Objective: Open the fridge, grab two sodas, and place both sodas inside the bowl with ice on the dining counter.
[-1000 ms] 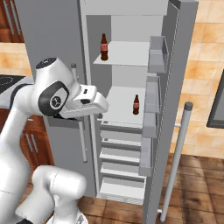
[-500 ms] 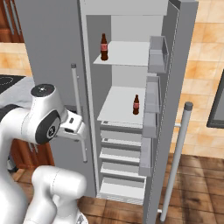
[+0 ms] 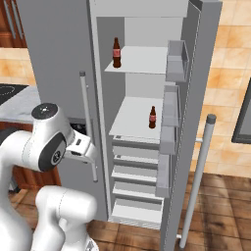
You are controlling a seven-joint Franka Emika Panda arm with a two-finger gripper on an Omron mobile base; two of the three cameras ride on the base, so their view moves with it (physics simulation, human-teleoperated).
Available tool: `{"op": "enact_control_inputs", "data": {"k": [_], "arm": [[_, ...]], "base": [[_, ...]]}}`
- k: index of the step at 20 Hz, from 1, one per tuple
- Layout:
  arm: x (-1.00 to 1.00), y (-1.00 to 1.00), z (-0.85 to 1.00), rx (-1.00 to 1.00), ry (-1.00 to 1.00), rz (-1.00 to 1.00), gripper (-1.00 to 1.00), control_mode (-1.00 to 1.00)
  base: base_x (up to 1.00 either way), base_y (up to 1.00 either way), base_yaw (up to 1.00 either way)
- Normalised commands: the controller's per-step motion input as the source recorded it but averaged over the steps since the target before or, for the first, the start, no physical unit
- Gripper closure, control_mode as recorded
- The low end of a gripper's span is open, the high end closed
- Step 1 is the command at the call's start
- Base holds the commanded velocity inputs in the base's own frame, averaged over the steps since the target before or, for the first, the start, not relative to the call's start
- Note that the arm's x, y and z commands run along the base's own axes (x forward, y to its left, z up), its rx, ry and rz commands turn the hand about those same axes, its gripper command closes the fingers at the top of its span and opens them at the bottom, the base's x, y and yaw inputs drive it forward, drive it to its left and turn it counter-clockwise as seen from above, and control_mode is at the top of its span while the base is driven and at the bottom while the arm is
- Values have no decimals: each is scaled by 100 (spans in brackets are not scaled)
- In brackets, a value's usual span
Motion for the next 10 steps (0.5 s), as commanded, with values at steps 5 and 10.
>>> {"op": "enact_control_inputs", "data": {"k": [5,10], "arm": [[16,0,0,0,0,-5,-100,100],[0,0,0,0,0,0,-100,100]], "base": [[18,0,-5],[45,0,-17]]}}
